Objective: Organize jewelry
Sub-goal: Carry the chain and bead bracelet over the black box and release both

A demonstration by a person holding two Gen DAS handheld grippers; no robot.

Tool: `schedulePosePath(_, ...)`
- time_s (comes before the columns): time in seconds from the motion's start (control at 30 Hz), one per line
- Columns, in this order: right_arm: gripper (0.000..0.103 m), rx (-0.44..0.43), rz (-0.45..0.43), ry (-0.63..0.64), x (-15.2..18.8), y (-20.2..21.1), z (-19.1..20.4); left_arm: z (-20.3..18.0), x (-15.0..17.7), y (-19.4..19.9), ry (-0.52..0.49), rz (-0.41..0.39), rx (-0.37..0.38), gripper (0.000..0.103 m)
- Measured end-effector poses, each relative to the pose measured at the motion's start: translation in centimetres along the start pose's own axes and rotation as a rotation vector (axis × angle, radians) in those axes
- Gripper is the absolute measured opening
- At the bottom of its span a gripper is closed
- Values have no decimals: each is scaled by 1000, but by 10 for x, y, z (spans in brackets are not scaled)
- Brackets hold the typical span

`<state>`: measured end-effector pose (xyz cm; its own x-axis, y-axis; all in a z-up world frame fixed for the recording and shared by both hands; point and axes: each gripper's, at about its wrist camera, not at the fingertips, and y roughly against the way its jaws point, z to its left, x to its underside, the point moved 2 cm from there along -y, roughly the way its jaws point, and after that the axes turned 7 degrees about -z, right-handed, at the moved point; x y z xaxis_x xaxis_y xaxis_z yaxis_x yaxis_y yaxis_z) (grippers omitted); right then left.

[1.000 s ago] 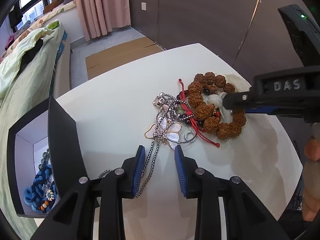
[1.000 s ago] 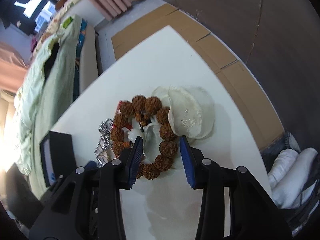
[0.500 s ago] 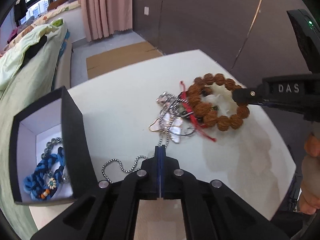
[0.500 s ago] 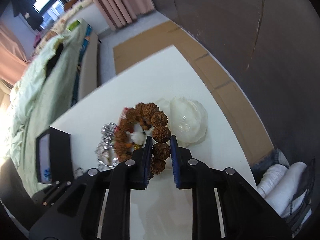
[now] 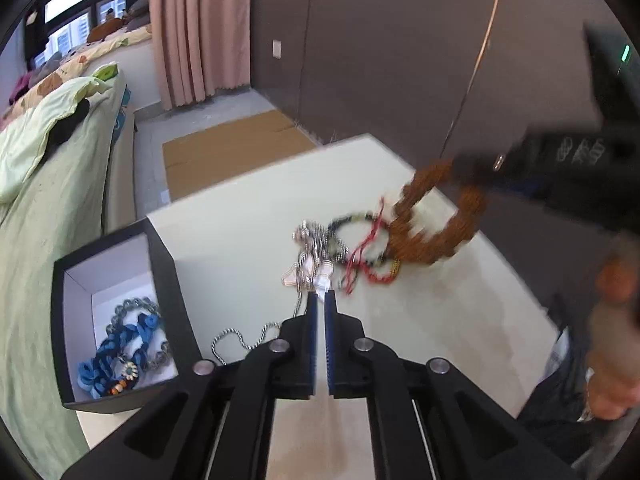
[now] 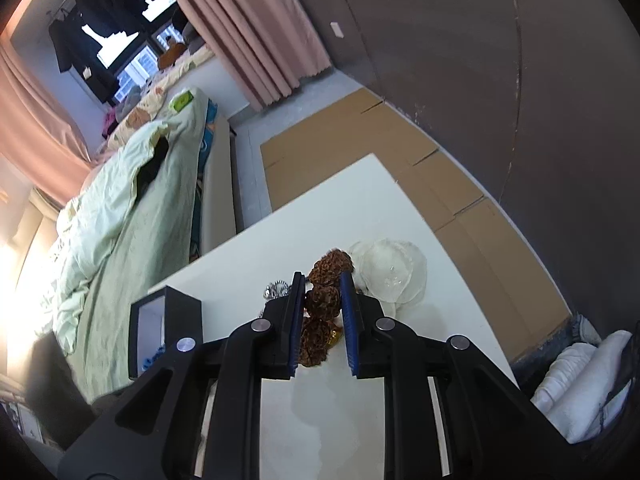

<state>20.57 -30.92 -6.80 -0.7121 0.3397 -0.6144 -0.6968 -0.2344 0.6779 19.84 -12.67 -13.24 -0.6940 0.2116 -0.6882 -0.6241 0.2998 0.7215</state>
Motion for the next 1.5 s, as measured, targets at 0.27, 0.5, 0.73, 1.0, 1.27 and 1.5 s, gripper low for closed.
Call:
schedulePosePath(0.27, 19, -24, -7, -17, -10, 4, -4, -9, 5, -31, -45, 33, -26, 51)
schedulePosePath(0.5, 19, -34, 2, -22, -16, 4, -12, 2, 10, -58, -42, 99, -84, 29)
schedulePosePath(0.73, 19, -50, 13, -24, -22, -1, -13, 3, 2, -68, -48, 55, -77, 27)
schedulePosePath(1.0, 19, -49, 30, -13, -21, -4, -14, 14, -5, -68, 5, 53, -44, 0)
schedulePosePath(1.27, 19, -92, 8, -24, -21, 2, -10, 18, -19, -18, 84, -65, 4, 0)
schedulePosePath(1.5, 19, -154, -36, -42, -21, 13, -6, 22, -46, 43, 137, -215, 33, 0)
